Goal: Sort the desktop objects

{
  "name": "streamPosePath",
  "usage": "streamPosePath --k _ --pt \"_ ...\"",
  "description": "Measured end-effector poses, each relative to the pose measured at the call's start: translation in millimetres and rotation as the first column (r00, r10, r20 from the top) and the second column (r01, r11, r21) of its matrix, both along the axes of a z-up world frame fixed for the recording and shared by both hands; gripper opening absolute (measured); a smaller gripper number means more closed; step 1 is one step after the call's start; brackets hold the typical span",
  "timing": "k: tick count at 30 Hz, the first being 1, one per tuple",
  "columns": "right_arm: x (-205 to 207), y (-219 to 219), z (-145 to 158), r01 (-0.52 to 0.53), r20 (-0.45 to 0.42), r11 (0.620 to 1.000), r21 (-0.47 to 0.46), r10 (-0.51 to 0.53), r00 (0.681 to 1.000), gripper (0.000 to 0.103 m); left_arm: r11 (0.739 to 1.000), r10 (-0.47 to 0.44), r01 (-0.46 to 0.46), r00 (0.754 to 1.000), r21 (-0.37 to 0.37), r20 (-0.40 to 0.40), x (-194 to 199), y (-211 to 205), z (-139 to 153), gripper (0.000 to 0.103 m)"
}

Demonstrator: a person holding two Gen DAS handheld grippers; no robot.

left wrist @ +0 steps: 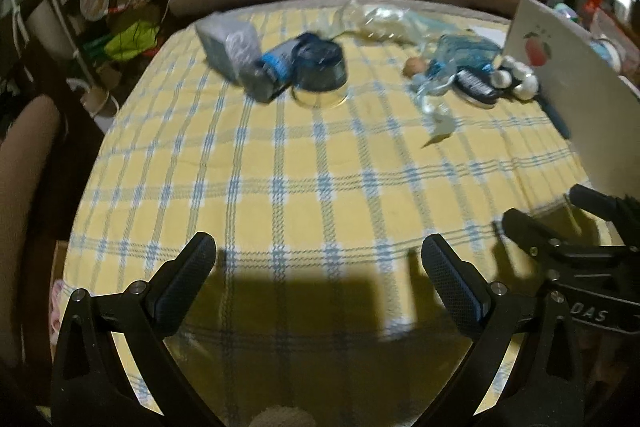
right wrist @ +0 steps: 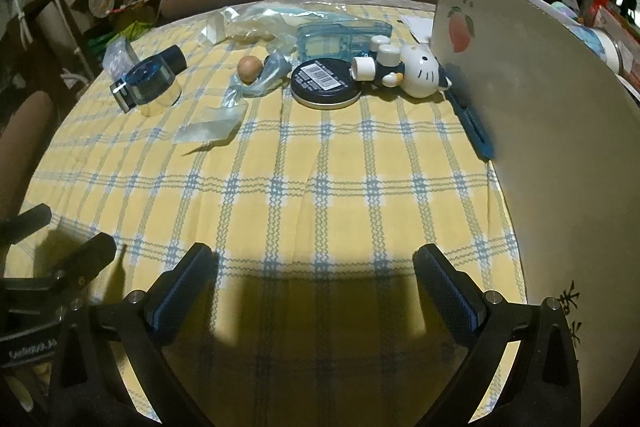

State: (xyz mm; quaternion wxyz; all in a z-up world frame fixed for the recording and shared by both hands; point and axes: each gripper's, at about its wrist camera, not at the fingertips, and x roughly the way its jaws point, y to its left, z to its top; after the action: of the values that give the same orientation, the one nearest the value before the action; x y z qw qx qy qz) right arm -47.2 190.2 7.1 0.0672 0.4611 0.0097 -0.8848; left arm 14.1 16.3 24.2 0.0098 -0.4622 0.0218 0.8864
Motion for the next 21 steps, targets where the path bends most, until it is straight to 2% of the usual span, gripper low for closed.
streamPosePath --k 7,10,16,21 --pt "-2 1 20 -0.014 0.002 1.0 0.001 0.014 1.0 0.103 1.0 -0.002 0.002 1.0 0.015 -0.027 -6 1 26 0.103" --pt "-3 -1 33 -0.026 -0.026 1.0 0.009 0.027 0.999 0.103 1.0 0.004 -0.003 0.999 0.028 -0.035 -10 -4 33 0.103" --pt "-16 0 56 -0.038 -0.07 0.999 -0.001 0.038 0.997 0.103 0.998 0.041 -0.039 0.998 0.049 -0.05 -34 -26 46 0.103" --pt "-38 6 59 -0.033 -0.081 0.999 0.001 0.033 0.996 0.103 0.995 0.066 -0.061 0.996 0.084 -0.054 -64 -52 50 0.103"
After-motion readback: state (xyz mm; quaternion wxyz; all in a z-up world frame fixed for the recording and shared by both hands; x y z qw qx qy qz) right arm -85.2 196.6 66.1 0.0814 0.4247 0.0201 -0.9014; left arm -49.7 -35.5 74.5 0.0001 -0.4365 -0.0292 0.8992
